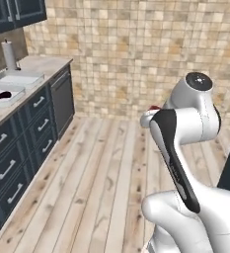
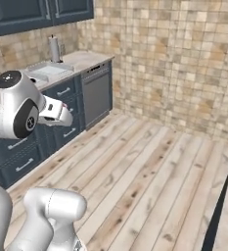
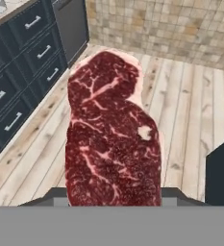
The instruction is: Place one eggplant and one steak in each tupperware on the nearby counter, to pack two identical lunches.
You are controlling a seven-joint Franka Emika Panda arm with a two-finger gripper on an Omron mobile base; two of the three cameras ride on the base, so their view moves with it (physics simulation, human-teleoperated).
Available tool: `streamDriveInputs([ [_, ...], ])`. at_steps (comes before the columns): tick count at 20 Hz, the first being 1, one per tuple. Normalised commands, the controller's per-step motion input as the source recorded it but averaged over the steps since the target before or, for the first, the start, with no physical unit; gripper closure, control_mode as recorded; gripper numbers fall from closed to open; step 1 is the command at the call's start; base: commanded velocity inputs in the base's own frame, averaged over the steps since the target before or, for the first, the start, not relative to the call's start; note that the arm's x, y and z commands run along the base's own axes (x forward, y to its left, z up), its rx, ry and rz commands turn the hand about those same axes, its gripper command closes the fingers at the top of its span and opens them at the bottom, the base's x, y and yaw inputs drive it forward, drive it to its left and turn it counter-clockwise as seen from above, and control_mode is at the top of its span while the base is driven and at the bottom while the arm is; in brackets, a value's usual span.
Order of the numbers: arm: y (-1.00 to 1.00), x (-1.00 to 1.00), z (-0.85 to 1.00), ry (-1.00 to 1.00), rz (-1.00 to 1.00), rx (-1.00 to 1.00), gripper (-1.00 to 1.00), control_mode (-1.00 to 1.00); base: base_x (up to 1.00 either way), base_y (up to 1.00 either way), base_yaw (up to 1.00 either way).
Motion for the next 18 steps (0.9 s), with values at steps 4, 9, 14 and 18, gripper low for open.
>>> streamDriveInputs([
  [4, 0.00, 0.00, 0.00, 0.00, 0.00, 0.00, 1.00, 1.00, 1.00, 0.00, 0.30],
  [9, 0.00, 0.00, 0.00, 0.00, 0.00, 0.00, 1.00, 1.00, 1.00, 0.00, 0.31],
  [14, 0.00, 0.00, 0.00, 0.00, 0.00, 0.00, 1.00, 1.00, 1.00, 0.00, 0.37],
  [18, 0.00, 0.00, 0.00, 0.00, 0.00, 0.00, 1.00, 1.00, 1.00, 0.00, 0.41],
])
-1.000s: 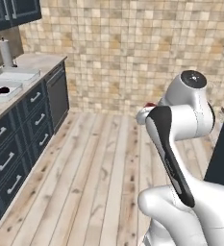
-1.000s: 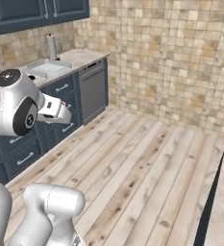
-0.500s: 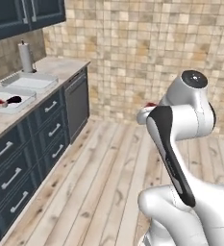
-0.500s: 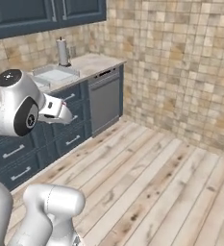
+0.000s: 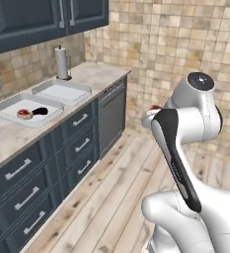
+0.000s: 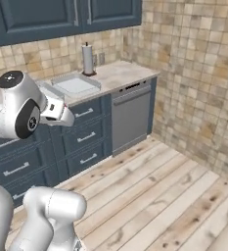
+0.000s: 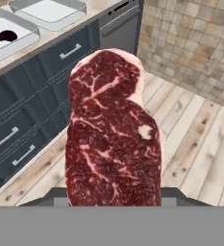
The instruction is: Place one eggplant and one steak in each tupperware on the nearby counter, to pack two identical lunches.
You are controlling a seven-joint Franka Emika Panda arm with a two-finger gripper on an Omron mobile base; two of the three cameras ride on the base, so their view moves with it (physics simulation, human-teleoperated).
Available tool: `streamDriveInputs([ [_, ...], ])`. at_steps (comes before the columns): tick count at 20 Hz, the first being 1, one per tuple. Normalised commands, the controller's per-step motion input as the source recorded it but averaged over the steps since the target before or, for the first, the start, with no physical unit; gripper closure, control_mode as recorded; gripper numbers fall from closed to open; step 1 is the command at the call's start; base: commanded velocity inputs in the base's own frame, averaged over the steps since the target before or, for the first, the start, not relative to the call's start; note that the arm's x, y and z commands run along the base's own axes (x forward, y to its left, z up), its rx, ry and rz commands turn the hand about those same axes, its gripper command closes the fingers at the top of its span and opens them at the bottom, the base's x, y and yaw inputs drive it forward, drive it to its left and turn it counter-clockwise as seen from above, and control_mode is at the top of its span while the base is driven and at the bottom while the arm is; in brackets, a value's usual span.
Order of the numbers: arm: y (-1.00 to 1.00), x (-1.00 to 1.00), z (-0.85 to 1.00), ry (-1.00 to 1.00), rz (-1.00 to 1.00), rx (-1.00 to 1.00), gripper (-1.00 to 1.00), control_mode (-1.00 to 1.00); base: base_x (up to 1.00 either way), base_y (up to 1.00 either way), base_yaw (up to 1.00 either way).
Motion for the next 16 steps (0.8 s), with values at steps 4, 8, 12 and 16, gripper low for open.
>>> streamDriveInputs([
  [4, 0.00, 0.00, 0.00, 0.00, 0.00, 0.00, 1.00, 1.00, 1.00, 0.00, 0.41],
  [8, 0.00, 0.00, 0.00, 0.00, 0.00, 0.00, 1.00, 1.00, 1.00, -0.10, 0.38],
  [12, 0.00, 0.00, 0.00, 0.00, 0.00, 0.00, 1.00, 1.00, 1.00, -0.64, 0.20],
  [16, 0.00, 0.00, 0.00, 0.00, 0.00, 0.00, 1.00, 1.00, 1.00, -0.53, 0.18],
])
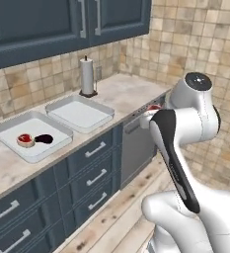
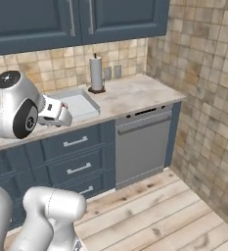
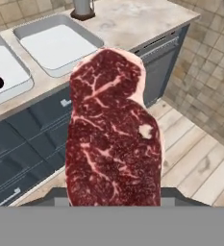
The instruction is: Place one eggplant and one steak in each tupperware on the nearby counter, to pack two identical lunches.
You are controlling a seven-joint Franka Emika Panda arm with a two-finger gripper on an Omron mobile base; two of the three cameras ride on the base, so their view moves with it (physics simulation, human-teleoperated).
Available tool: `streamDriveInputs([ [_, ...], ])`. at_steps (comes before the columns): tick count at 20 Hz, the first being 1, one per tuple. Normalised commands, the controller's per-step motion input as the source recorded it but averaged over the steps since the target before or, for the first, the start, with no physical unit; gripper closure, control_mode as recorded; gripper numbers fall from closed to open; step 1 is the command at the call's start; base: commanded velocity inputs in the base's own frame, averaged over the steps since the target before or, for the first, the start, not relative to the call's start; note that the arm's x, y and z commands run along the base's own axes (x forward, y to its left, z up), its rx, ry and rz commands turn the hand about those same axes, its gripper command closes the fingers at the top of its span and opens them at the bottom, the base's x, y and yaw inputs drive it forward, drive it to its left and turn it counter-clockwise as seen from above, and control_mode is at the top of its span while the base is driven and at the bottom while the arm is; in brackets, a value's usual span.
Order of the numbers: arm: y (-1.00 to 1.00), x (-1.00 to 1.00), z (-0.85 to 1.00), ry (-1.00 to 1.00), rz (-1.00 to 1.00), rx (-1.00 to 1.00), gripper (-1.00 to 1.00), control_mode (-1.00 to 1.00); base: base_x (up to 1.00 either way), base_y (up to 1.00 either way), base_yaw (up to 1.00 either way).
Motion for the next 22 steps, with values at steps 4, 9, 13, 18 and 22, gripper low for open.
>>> streamDriveInputs([
  [4, 0.00, 0.00, 0.00, 0.00, 0.00, 0.00, 1.00, 1.00, 1.00, 0.05, 0.28],
  [9, 0.00, 0.00, 0.00, 0.00, 0.00, 0.00, 1.00, 1.00, 1.00, 0.06, 0.36],
  [13, 0.00, 0.00, 0.00, 0.00, 0.00, 0.00, 1.00, 1.00, 1.00, 0.05, 0.34],
  [18, 0.00, 1.00, -0.99, 0.18, 0.29, 0.00, 1.00, -1.00, 0.00, 0.00, 0.00],
  [22, 0.00, 1.00, -1.00, 0.36, 0.20, -0.01, 1.00, -1.00, 0.00, 0.00, 0.00],
])
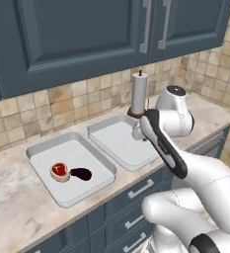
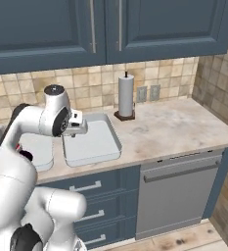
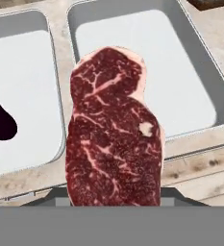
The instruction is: Place one eggplant and one steak in each tupperware on the nearby counter, to pack two identical lunches.
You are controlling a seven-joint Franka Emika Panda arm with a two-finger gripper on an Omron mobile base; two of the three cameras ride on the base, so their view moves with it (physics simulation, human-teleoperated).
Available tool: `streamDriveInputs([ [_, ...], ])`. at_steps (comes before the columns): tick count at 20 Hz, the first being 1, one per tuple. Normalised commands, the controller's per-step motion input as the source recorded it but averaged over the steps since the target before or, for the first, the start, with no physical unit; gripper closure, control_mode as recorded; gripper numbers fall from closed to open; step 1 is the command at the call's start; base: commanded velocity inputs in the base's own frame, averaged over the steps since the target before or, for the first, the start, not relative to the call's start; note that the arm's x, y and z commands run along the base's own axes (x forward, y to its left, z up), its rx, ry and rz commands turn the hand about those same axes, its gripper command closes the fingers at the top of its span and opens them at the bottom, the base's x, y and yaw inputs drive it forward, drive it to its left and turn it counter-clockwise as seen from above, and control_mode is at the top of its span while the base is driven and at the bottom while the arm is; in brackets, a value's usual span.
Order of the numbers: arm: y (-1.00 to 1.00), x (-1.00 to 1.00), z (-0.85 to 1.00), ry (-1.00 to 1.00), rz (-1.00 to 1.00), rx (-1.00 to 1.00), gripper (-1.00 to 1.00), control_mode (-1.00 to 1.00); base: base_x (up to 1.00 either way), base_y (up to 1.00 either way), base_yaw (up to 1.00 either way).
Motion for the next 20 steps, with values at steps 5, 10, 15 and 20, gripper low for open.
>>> streamDriveInputs([
  [5, 0.02, 1.00, -0.90, 0.25, 0.00, -0.07, 1.00, -1.00, 0.00, 0.00, 0.00],
  [10, 0.02, 0.82, -0.43, 0.00, -0.06, -0.13, 1.00, -1.00, 0.00, 0.00, 0.00],
  [15, 0.00, 0.61, -0.84, -0.01, 0.00, -0.03, 1.00, -1.00, 0.00, 0.00, 0.00],
  [20, 0.01, 0.93, -0.70, 0.00, -0.04, 0.00, 1.00, -1.00, 0.00, 0.00, 0.00],
])
